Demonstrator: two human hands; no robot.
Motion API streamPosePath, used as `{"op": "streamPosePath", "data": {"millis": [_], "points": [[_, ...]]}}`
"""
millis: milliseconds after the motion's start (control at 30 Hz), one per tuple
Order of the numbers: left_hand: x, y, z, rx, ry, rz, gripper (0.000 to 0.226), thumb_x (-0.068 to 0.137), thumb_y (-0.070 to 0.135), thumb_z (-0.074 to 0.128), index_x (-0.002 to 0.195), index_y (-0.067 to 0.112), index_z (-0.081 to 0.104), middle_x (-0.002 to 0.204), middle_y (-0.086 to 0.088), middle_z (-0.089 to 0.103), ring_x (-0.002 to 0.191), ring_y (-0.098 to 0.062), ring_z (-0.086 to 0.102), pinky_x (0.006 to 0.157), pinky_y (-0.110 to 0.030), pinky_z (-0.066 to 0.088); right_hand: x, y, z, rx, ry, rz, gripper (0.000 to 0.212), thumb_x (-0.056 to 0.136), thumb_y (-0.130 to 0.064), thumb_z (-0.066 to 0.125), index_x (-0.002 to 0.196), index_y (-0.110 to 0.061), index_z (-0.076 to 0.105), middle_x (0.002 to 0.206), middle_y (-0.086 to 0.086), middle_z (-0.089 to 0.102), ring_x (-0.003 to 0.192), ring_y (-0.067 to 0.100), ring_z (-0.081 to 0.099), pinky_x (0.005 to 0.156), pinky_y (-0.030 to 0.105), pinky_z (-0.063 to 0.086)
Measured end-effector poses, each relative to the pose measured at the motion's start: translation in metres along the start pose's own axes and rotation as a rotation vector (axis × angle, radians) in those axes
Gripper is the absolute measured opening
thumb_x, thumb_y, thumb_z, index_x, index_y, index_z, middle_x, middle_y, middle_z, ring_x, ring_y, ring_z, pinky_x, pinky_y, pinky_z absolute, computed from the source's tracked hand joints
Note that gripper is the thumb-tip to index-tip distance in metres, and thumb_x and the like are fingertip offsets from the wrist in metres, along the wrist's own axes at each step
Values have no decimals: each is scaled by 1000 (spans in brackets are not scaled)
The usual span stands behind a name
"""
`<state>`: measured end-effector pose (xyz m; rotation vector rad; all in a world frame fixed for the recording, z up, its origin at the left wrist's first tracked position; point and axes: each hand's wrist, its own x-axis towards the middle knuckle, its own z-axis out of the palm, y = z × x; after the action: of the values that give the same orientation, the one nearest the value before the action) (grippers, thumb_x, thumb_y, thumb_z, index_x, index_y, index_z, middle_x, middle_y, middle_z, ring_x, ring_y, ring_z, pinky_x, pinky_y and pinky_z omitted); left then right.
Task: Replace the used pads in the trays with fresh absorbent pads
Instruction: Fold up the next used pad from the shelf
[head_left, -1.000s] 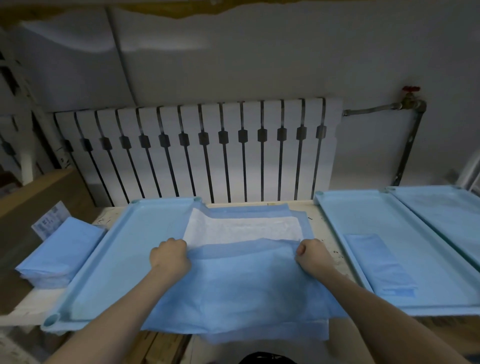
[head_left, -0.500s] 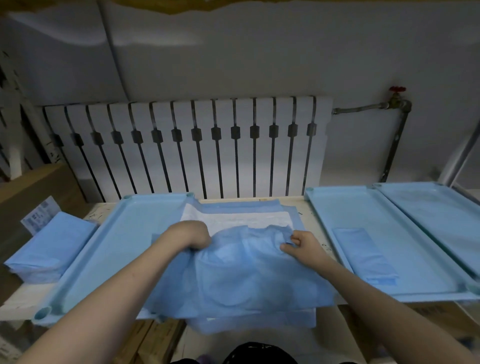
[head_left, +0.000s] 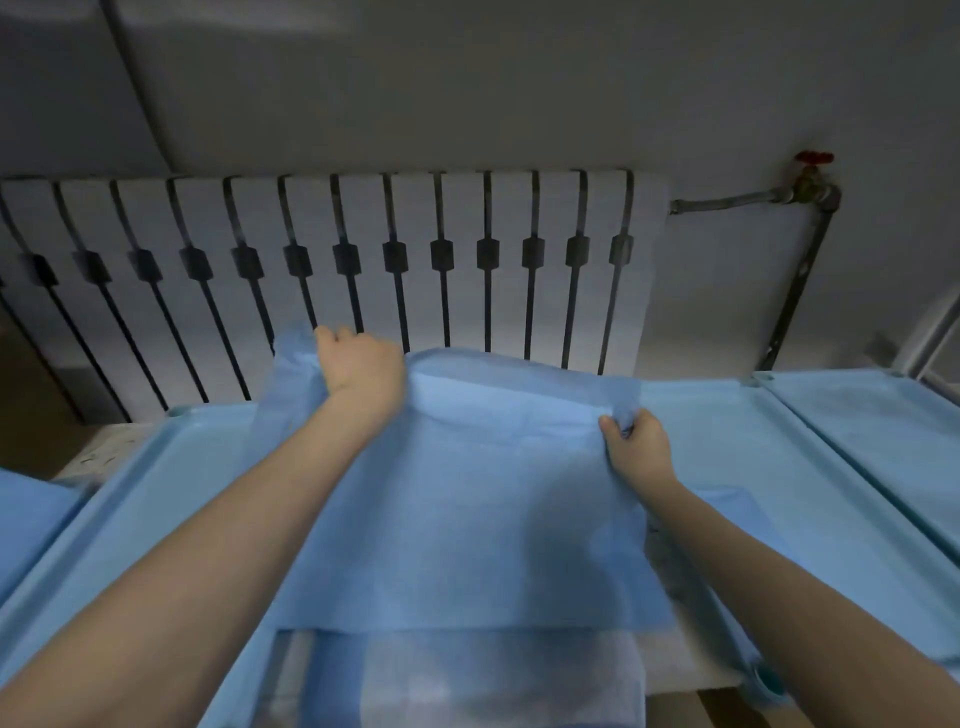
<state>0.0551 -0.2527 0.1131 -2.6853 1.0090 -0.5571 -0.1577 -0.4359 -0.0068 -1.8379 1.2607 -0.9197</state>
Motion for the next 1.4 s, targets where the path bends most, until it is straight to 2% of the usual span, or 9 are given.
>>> {"op": "streamPosePath", "data": {"millis": [100,133,200,333,633,833,1067,1200,1400], "points": [[5,12,49,-85,9,2,47,82,14,50,130,15,45,132,-8,47,131,-27,34,113,-53,13,21,22,30,-118,-99,82,29,89,-23,62,94,4,54,89,22,59,97,38,59,74,34,41],[0,17,67,-110,-30,8,52,81,15,51,133,15,41,135,-9,43,134,-28,29,114,-53,10,24,28,37,-154,-135,104,29,88,-23,62,93,3,53,91,22,58,99,38,60,74,34,41],[-15,22,96,-129,-136,28,55,84,18,50,137,14,36,140,-10,37,138,-27,23,114,-53,9,24,36,47,-172,-164,140,28,88,-23,61,96,0,48,100,22,59,100,37,59,72,30,39],[-42,20,128,-127,-245,61,52,85,19,49,135,13,36,138,-10,37,137,-28,25,114,-50,16,18,36,48,-191,-122,157,56,87,-25,62,125,6,36,120,23,55,110,38,55,83,36,43],[-86,-34,129,-299,-252,-177,49,86,29,50,129,11,35,131,-11,40,126,-28,37,102,-42,33,-31,37,16,-369,-206,194,56,86,-27,60,122,8,34,119,28,54,110,40,55,87,41,44],[-117,-75,125,-740,-342,-453,28,88,24,49,107,4,44,116,-19,56,107,-35,55,83,-37,44,-74,33,-13,-384,-253,245,58,87,-27,57,128,7,34,127,24,52,117,36,52,91,38,42],[-145,-95,117,-931,-268,-542,23,80,13,56,96,-4,54,98,-24,60,90,-36,59,68,-35,40,-112,29,-41,-452,-289,225,46,87,-22,53,120,3,33,92,9,48,89,30,54,73,32,41],[-157,-93,118,-989,-159,-489,12,83,9,54,80,1,46,81,-15,53,77,-33,53,61,-34,36,-128,28,-48,-499,-304,180,37,87,-17,50,116,0,34,96,11,53,98,31,57,74,32,41],[-157,-93,118,-1139,-271,-648,16,82,12,57,68,5,51,71,-18,58,74,-37,64,66,-38,51,-136,36,-55,-460,-292,198,32,84,-22,54,109,-6,40,91,7,51,88,28,55,74,31,43]]}}
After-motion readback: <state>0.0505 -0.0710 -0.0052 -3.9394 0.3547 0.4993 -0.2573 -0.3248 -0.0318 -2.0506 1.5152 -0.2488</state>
